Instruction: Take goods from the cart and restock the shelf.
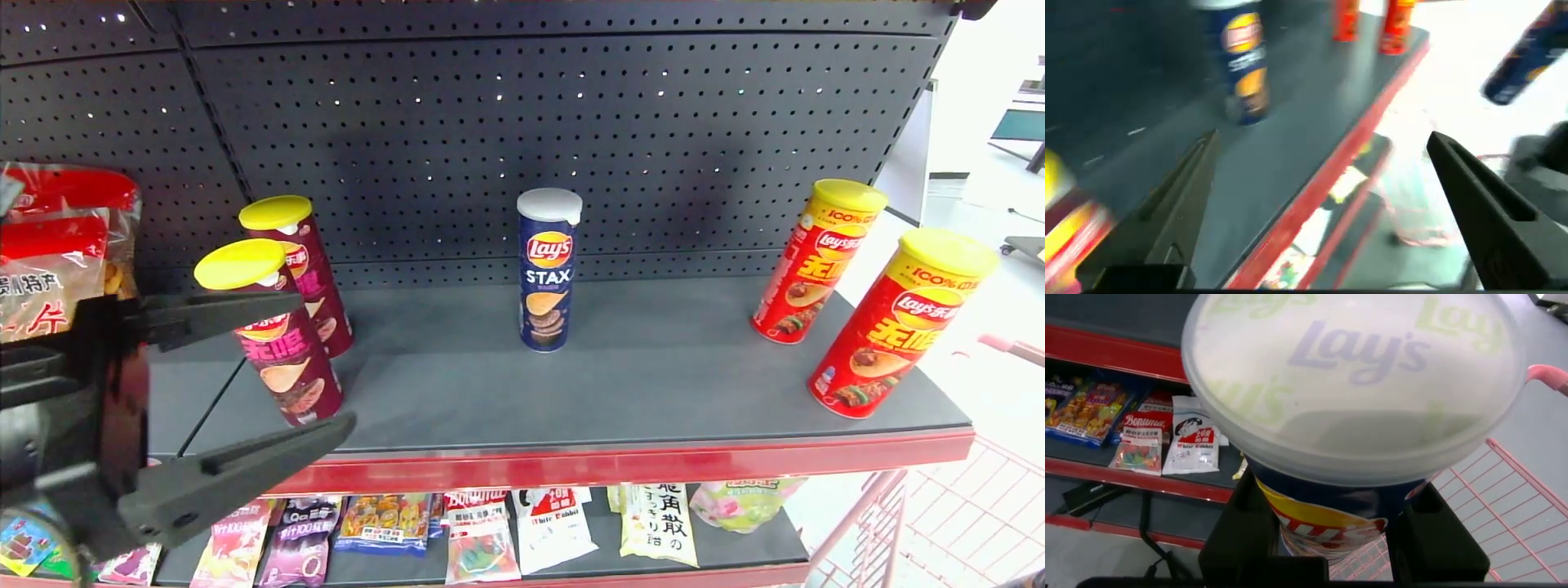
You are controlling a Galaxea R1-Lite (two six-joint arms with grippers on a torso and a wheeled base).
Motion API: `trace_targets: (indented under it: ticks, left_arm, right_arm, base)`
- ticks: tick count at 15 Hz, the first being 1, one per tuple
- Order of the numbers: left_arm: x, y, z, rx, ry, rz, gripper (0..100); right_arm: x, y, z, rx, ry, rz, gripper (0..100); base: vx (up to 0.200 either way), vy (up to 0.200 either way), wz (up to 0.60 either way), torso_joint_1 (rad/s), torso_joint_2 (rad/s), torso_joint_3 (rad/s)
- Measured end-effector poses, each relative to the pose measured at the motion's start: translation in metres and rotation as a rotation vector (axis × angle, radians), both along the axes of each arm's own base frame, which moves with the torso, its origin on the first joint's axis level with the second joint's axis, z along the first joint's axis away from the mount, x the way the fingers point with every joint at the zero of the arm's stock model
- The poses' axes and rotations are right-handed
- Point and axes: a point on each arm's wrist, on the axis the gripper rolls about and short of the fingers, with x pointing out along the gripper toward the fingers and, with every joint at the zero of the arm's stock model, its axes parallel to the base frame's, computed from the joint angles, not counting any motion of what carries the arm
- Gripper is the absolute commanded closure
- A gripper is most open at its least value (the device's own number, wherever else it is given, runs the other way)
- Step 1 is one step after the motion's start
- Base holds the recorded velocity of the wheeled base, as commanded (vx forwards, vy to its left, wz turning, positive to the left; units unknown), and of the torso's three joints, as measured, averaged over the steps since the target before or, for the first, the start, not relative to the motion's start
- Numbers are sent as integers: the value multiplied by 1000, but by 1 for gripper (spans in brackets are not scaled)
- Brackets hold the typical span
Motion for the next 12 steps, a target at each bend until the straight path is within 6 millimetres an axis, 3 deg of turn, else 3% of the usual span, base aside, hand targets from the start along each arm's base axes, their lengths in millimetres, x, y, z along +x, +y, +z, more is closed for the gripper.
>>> trace_targets:
  ticks: [4, 8, 12]
  left_arm:
    - [54, -39, 1, 33, 50, -34, 0]
    - [120, -75, -8, 44, 25, 54, 0]
    - [169, -98, -21, 68, 10, 76, 0]
  right_arm:
    - [0, 0, 1, 5, -3, -1, 100]
    - [0, 0, 1, 6, -4, -2, 100]
    - [0, 0, 0, 8, -2, -2, 100]
  base:
    - [0, 0, 0, 0, 0, 0]
    - [0, 0, 0, 0, 0, 0]
    - [0, 0, 0, 0, 0, 0]
